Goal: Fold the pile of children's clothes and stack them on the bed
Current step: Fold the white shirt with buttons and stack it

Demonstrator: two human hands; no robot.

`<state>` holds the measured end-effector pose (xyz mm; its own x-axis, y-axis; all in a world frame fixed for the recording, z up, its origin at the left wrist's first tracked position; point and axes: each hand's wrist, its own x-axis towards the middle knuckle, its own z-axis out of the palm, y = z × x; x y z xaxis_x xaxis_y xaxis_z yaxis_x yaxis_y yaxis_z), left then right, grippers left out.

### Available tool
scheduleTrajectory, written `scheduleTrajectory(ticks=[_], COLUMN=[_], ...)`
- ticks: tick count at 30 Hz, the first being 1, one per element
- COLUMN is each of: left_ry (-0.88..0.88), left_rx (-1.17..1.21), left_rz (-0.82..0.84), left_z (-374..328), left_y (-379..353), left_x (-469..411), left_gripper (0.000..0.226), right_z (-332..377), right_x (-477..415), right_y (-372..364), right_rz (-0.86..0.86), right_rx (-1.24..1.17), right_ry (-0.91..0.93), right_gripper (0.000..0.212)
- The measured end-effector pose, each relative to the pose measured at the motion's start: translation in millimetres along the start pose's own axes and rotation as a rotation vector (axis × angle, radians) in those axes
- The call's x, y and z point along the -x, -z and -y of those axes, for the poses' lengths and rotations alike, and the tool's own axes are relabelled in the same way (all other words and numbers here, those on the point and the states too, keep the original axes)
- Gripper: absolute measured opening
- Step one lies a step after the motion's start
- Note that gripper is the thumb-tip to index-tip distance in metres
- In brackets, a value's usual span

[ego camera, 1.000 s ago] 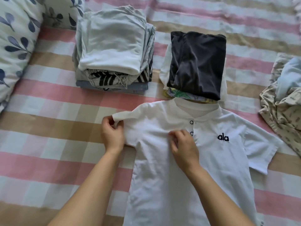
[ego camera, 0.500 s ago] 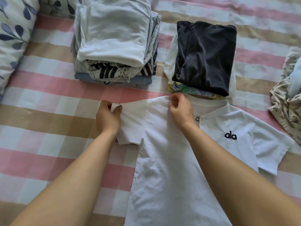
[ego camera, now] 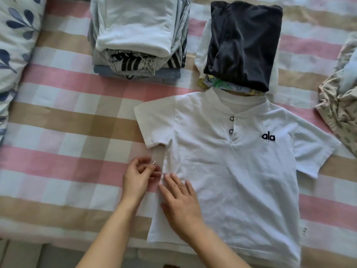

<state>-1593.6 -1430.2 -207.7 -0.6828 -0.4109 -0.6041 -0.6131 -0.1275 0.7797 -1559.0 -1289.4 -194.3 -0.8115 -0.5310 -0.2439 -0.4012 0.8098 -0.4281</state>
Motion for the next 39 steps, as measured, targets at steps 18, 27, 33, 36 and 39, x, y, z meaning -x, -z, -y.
scheduleTrajectory(ticks=[18,27,33,36,39], left_ry=[0.226,-0.091,-0.625,-0.723,-0.656], left_rx=[0.537,0.083,-0.169,-0.306,-0.419], left_rz=[-0.338,-0.283,-0.21,-0.037,0.152], left_z=[-41,-81,-96,-96,-92], left_y=[-32,-37,-55,-75,-86], left_x=[-29,-95,-60,-41,-38], left_gripper=[0.008,0.032,0.044,0.051,0.055], right_z=[-41,-56,-45,-51,-64], right_x=[-57,-156,-172,-166,-160], right_y=[41,55,88,99,98], right_rz=[-0.145,-0.151,-0.178,-0.161,-0.291], right_rx=[-0.242,-0.276,-1.08,-1.275,-1.221], right_ry=[-0.077,-0.155,-0.325,-0.435,-0.536], right_gripper=[0.042,0.043,0.023,0.027,0.03])
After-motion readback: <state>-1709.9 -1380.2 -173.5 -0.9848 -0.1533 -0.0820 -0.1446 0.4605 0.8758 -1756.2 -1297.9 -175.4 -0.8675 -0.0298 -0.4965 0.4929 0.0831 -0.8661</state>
